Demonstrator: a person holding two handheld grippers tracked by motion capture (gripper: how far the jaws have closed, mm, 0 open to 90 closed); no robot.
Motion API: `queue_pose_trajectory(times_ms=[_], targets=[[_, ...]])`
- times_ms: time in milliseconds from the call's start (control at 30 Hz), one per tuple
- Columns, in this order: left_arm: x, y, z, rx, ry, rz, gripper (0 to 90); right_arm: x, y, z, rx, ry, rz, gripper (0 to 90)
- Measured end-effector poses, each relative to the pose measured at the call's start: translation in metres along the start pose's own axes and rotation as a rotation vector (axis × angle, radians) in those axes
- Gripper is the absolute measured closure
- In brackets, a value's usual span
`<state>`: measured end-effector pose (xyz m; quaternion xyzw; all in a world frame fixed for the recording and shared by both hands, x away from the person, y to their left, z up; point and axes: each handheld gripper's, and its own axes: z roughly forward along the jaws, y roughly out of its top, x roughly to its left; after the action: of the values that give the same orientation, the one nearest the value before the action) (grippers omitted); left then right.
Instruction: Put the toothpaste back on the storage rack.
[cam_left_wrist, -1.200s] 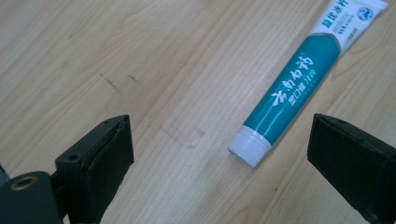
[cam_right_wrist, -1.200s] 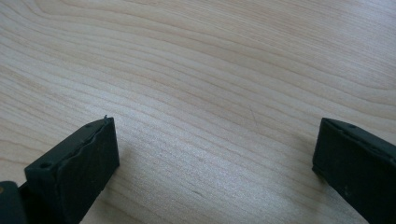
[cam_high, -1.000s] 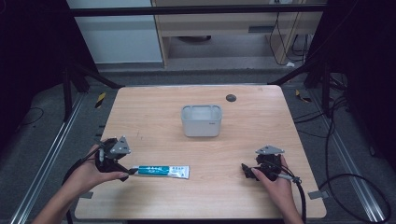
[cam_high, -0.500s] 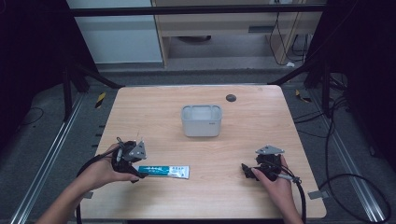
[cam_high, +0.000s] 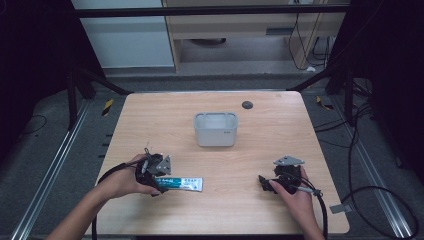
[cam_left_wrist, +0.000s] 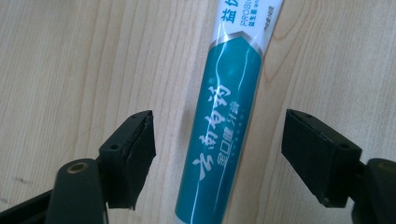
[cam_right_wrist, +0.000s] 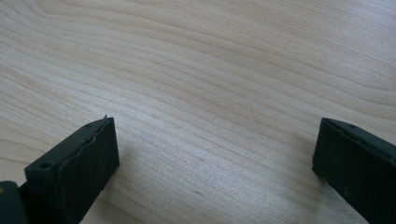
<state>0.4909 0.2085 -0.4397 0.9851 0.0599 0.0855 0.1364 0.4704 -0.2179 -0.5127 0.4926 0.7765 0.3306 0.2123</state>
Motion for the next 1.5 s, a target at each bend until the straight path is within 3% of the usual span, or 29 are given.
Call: queue_pose_trajectory(times_ms=[267,767,1000,1200,1500], targets=[[-0.001,0.009,0.008,0.027,-0.024,0.043,33.4,0.0,0.0,0.0,0.0,0.002,-0.001,0.7],[0.004,0.01,0.017,0.081,-0.049,0.056,38.0,0.001,0.0,0.0,0.001,0.003,-0.004,0.7],[0.005,0.013,0.02,0.076,-0.066,0.065,42.4,0.001,0.0,0.0,0.0,0.003,-0.005,0.7],[0.003,0.023,0.022,0.081,-0.078,0.098,45.3,0.001,0.0,0.0,0.0,0.004,-0.005,0.7],[0.004,0.035,0.026,0.078,-0.092,0.113,49.3,0.001,0.0,0.0,0.0,0.009,-0.006,0.7]])
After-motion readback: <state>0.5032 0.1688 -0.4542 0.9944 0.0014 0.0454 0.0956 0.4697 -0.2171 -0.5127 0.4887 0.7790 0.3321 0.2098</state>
